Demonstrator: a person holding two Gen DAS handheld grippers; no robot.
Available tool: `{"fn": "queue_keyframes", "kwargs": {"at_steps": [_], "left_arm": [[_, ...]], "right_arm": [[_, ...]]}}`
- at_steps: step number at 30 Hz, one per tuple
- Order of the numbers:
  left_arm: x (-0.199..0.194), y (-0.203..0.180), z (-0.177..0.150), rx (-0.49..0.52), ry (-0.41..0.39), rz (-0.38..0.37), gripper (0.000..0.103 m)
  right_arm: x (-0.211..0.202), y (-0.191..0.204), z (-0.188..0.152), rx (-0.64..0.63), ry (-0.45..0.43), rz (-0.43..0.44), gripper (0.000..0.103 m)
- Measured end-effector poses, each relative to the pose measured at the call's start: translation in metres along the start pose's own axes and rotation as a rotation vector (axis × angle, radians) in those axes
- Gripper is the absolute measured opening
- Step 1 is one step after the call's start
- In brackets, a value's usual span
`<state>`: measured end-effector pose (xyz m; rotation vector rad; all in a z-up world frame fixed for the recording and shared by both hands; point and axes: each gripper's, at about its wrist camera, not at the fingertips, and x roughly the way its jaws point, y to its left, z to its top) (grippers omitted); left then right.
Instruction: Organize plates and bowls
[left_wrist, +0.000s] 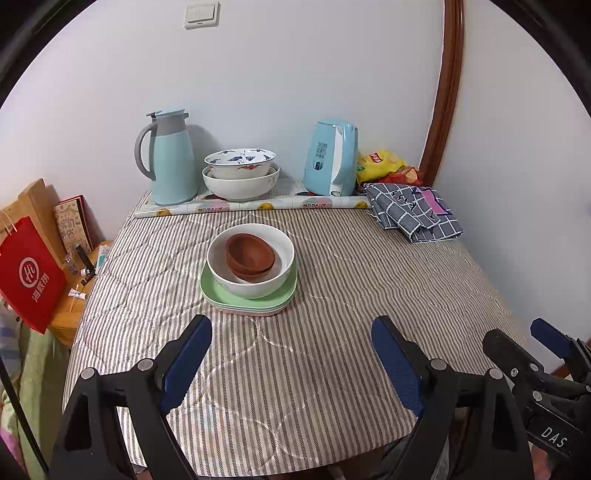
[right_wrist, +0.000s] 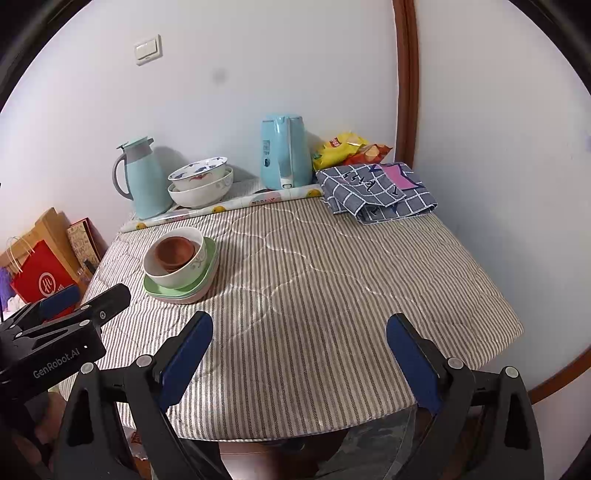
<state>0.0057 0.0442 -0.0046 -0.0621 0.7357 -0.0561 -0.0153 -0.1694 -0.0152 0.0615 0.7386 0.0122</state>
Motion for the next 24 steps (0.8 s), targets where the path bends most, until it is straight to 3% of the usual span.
{"fn": "queue_keyframes", "kwargs": {"at_steps": [24], "left_arm": [[-0.0011,-0.0032,0.0018,0.005,-0.009,-0.009,0.088]], "right_arm": [[-0.0045,0.0007,0.0000,0.008,-0.012,-0.001,0.094]]}}
